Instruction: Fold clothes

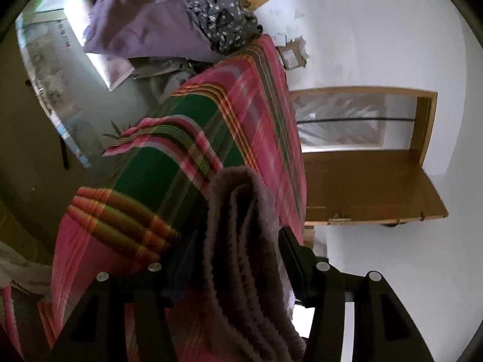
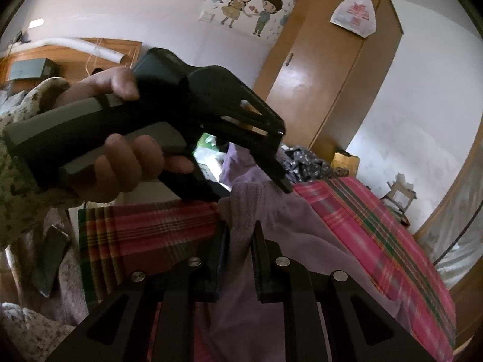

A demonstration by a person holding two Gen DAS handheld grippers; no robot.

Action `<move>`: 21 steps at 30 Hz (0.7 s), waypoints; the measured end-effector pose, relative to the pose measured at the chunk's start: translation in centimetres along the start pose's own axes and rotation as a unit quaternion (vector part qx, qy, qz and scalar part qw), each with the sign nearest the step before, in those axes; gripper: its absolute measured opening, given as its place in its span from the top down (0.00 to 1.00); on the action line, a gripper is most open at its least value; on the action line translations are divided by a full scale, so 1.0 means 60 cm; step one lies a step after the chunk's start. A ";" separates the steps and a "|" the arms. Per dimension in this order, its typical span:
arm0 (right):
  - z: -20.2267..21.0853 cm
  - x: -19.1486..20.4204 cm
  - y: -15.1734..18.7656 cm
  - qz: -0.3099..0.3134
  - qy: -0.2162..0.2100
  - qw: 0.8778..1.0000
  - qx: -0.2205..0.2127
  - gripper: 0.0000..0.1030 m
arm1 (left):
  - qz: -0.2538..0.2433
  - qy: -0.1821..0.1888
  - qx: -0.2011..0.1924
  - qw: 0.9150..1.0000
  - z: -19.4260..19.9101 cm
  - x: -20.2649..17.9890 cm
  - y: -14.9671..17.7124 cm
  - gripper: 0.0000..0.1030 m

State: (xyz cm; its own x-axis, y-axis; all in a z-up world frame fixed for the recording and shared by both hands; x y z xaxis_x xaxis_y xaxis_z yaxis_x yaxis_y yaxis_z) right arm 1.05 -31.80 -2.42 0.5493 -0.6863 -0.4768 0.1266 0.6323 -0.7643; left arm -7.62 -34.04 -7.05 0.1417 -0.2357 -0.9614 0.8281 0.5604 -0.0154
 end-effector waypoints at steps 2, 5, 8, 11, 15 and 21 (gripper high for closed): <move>-0.001 -0.001 0.001 0.000 0.000 1.000 0.000 0.85 | 0.000 -0.001 0.010 1.000 -0.009 -0.001 -0.003 0.47; -0.003 -0.002 0.002 0.000 0.000 1.000 0.001 0.85 | 0.000 -0.004 0.020 1.000 -0.021 -0.001 -0.008 0.50; -0.005 -0.002 0.003 0.001 -0.001 1.000 0.004 0.85 | -0.007 -0.010 0.029 1.000 -0.030 -0.002 -0.010 0.62; -0.009 -0.001 0.003 0.002 -0.001 1.000 0.008 0.85 | -0.014 -0.017 0.035 0.999 -0.031 -0.001 -0.010 0.75; -0.016 0.003 0.001 0.008 0.003 1.000 0.015 0.84 | -0.020 -0.019 0.032 0.999 -0.026 0.000 -0.012 0.78; -0.031 0.025 0.002 0.037 0.012 0.999 0.032 0.64 | -0.013 -0.020 0.030 0.999 -0.024 0.002 -0.010 0.79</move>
Point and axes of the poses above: each gripper's, at about its wrist camera, not at the fingertips, and z roughly against the way its jaws point, x to its left, y to its underside, the point moved 10 cm from there along -z, roughly the way its jaws point, and after that the axes turned 10 degrees about y, right-handed, at the moved point
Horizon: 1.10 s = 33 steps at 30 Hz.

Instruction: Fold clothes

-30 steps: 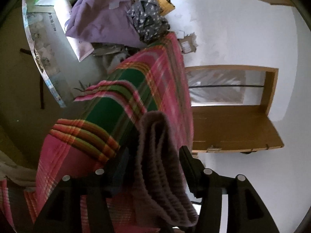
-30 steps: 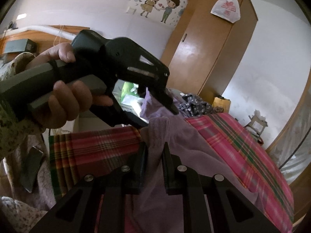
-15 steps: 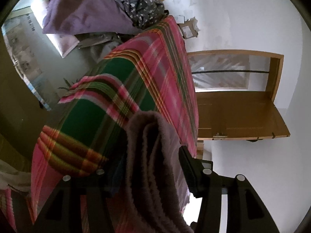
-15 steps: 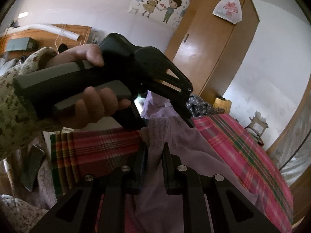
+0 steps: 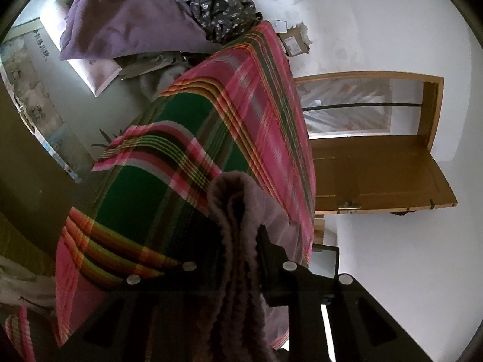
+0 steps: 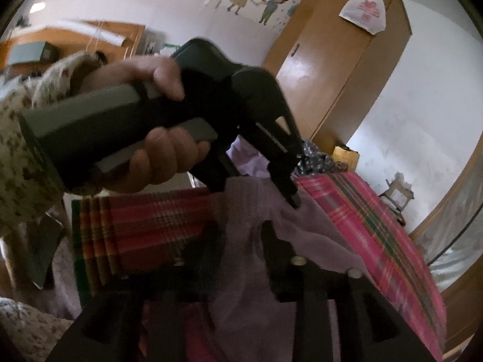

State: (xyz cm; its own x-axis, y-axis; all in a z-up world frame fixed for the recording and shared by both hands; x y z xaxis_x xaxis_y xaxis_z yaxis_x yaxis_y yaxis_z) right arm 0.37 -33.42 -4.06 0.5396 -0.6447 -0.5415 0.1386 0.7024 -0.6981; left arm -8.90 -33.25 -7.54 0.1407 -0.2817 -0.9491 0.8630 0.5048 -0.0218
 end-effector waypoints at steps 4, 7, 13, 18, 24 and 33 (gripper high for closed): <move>-0.017 0.015 0.000 0.015 0.002 1.000 0.019 0.61 | 0.004 0.002 0.003 1.000 0.002 0.000 0.003 0.79; -0.024 0.030 -0.003 0.034 0.007 0.999 0.023 0.54 | 0.000 0.001 0.007 1.000 0.001 0.000 0.002 0.79; -0.044 0.036 -0.006 0.043 0.023 0.998 0.040 0.53 | 0.000 0.000 0.012 1.000 0.003 -0.001 0.002 0.79; -0.051 0.036 -0.001 0.044 0.024 0.997 0.050 0.54 | -0.003 -0.002 0.016 1.000 0.002 -0.003 0.001 0.79; -0.043 0.013 -0.001 0.008 0.023 0.999 0.041 0.75 | -0.005 -0.011 0.023 1.000 -0.003 -0.001 -0.004 0.79; -0.038 -0.003 -0.005 -0.036 0.007 0.999 0.027 0.82 | 0.009 -0.017 0.027 0.999 -0.020 -0.002 -0.012 0.70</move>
Point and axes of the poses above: each gripper's, at about its wrist camera, not at the fingertips, and z roughly against the way its jaws point, x to its left, y to its underside, the point moved 10 cm from there along -z, roughly the way its jaws point, and after that the axes turned 10 degrees about y, right-handed, at the moved point
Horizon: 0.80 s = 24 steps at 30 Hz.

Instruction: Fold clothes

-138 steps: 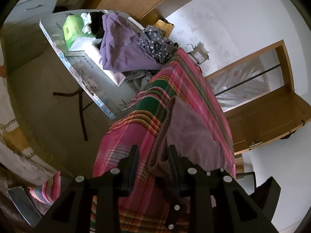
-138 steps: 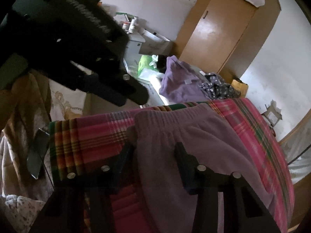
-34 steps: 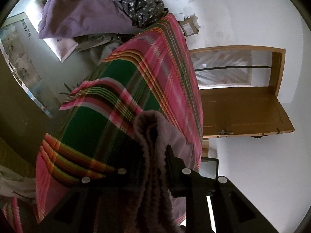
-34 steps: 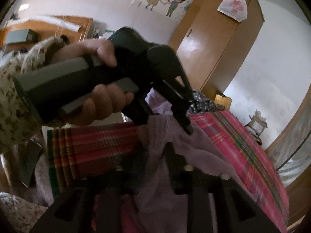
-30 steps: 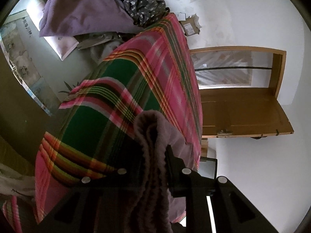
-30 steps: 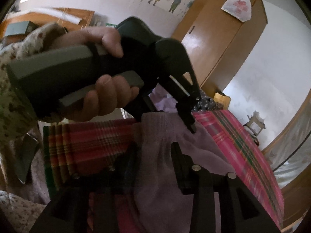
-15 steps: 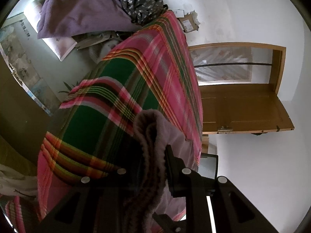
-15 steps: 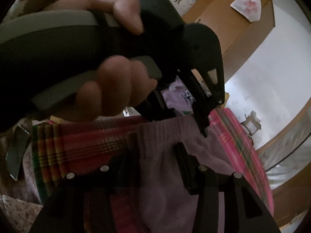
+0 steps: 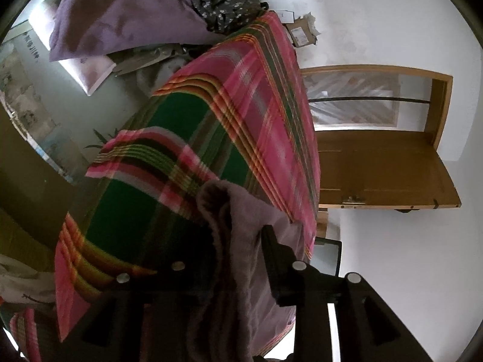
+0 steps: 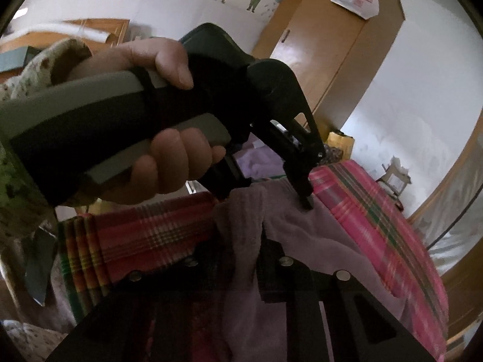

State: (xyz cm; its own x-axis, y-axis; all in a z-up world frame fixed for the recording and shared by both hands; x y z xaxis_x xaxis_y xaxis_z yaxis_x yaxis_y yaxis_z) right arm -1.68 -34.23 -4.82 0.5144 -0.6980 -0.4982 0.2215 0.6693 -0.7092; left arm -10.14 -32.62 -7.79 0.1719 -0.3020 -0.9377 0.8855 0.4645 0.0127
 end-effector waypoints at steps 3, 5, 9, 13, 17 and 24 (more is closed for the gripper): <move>0.005 -0.007 -0.002 -0.009 -0.007 1.000 -0.003 0.82 | -0.009 -0.005 0.000 1.000 -0.004 -0.008 0.003 0.72; 0.007 -0.014 -0.003 -0.018 -0.010 1.000 -0.006 0.82 | -0.018 -0.010 -0.003 1.000 -0.002 -0.015 0.004 0.76; 0.019 -0.036 -0.004 -0.040 -0.016 0.999 -0.017 0.82 | -0.031 -0.014 -0.013 0.999 0.004 -0.030 0.004 0.81; 0.026 -0.059 -0.010 -0.087 -0.044 0.995 -0.022 0.82 | -0.055 -0.015 -0.025 0.998 0.010 -0.054 0.006 0.83; 0.029 -0.072 -0.017 -0.118 -0.071 0.990 -0.025 0.82 | -0.070 -0.020 -0.037 0.997 0.018 -0.067 0.007 0.83; -0.002 -0.079 -0.018 -0.124 -0.097 0.988 -0.010 0.82 | -0.060 -0.036 -0.041 0.997 0.021 -0.047 0.001 0.83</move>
Point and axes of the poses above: each gripper's, at about its wrist camera, not at the fingertips, and z roughly against the way its jaws point, x to its left, y to its underside, the point moved 10 cm from there along -z, roughly the way its jaws point, and after that the axes turned 10 degrees about y, right-handed, at the moved point
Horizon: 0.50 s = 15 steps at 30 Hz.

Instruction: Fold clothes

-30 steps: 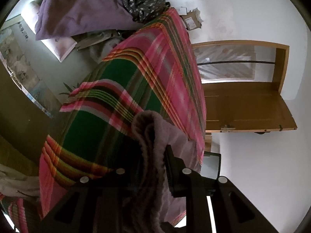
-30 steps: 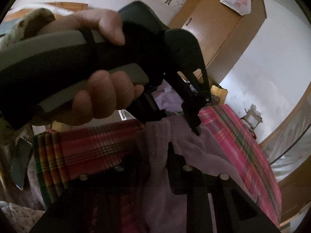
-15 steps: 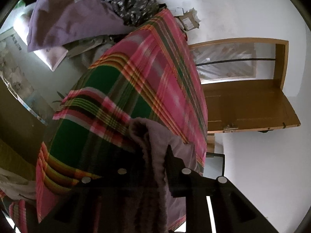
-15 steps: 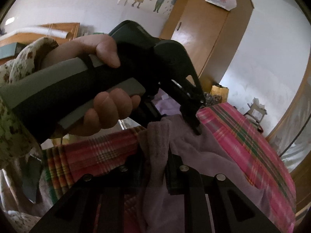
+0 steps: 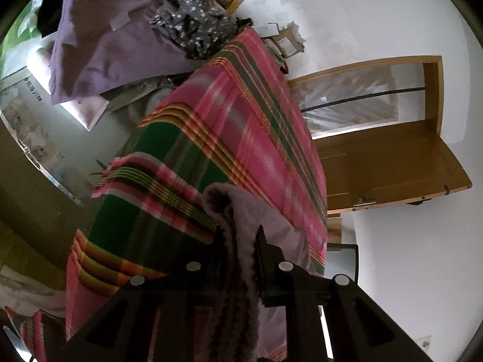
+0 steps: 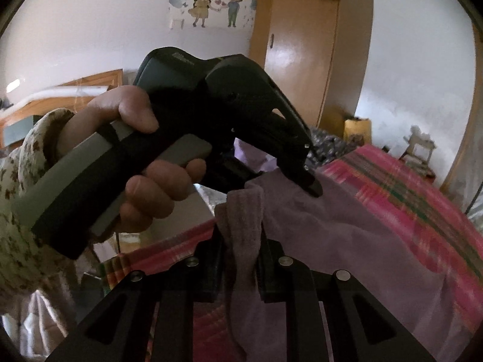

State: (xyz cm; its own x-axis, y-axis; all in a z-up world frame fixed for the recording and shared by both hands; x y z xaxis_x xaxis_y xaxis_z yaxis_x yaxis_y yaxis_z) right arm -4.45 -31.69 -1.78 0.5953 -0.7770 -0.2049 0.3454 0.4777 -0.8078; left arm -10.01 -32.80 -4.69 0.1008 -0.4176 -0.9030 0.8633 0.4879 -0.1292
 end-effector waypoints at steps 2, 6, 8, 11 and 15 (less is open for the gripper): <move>0.001 0.005 0.000 0.000 0.000 1.000 0.003 0.82 | 0.009 -0.003 0.000 1.000 -0.002 0.011 -0.003 0.83; -0.013 0.001 0.004 -0.009 -0.008 1.000 0.018 0.82 | 0.009 -0.016 0.013 1.000 -0.011 0.021 -0.009 0.83; -0.014 -0.007 0.003 -0.014 -0.008 1.000 0.016 0.82 | 0.004 -0.023 0.016 1.000 -0.014 0.021 -0.011 0.83; -0.003 -0.012 0.003 -0.022 -0.006 1.000 0.007 0.82 | 0.000 -0.027 0.018 0.999 -0.014 0.013 -0.010 0.83; 0.014 -0.027 -0.001 -0.034 -0.001 0.999 -0.010 0.82 | -0.022 -0.030 0.015 0.999 -0.013 -0.016 -0.007 0.83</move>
State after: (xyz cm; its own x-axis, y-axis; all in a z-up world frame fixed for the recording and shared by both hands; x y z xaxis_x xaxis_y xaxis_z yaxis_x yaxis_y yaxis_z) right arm -4.82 -30.11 -0.91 0.5729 -0.8062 -0.1479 0.3703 0.4156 -0.8307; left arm -10.82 -32.01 -4.08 0.0909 -0.4839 -0.8704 0.8821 0.4449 -0.1552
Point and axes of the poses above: each gripper's, at about its wrist camera, not at the fingertips, and z roughly against the way its jaws point, x to its left, y to its underside, the point moved 10 cm from there along -z, roughly the way its jaws point, and after that the axes turned 10 degrees about y, right-handed, at the moved point
